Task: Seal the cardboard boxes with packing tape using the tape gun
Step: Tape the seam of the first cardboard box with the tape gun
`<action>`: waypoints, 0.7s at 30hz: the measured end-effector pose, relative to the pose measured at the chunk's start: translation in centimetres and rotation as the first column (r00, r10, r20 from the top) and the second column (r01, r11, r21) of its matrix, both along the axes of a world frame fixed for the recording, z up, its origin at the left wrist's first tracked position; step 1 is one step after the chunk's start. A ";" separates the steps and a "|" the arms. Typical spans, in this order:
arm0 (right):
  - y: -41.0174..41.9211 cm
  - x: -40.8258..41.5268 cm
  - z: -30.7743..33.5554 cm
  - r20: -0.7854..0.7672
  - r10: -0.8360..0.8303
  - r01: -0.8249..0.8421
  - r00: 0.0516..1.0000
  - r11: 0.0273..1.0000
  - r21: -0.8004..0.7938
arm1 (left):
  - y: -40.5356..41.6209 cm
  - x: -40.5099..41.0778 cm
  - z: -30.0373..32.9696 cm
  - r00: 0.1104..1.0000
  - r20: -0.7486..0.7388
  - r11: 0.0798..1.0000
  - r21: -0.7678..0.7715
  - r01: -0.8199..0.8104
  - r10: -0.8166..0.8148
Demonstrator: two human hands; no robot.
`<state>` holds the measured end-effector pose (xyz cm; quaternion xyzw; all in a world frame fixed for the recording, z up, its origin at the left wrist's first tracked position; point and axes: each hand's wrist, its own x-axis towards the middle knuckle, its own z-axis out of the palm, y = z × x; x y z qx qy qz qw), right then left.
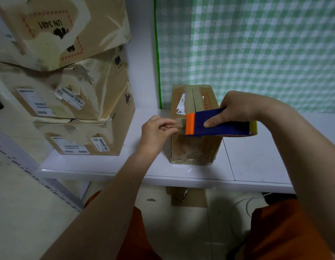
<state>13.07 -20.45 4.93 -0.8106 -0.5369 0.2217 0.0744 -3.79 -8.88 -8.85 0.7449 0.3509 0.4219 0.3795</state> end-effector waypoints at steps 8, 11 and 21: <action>-0.1 0.0 -0.2 0.002 0.002 -0.002 1.000 1.000 0.005 | -0.8 0.2 -0.4 0.995 -0.094 0.998 0.063 -0.017 0.023; -0.1 0.1 -0.3 0.015 -0.004 0.004 1.000 1.000 -0.001 | -1.5 0.2 -0.5 0.984 -0.177 0.995 0.094 0.016 0.001; -0.1 0.5 -0.8 0.025 0.008 -0.008 1.000 1.000 0.022 | -1.6 0.0 -1.1 0.989 -0.128 0.944 0.329 -0.030 0.076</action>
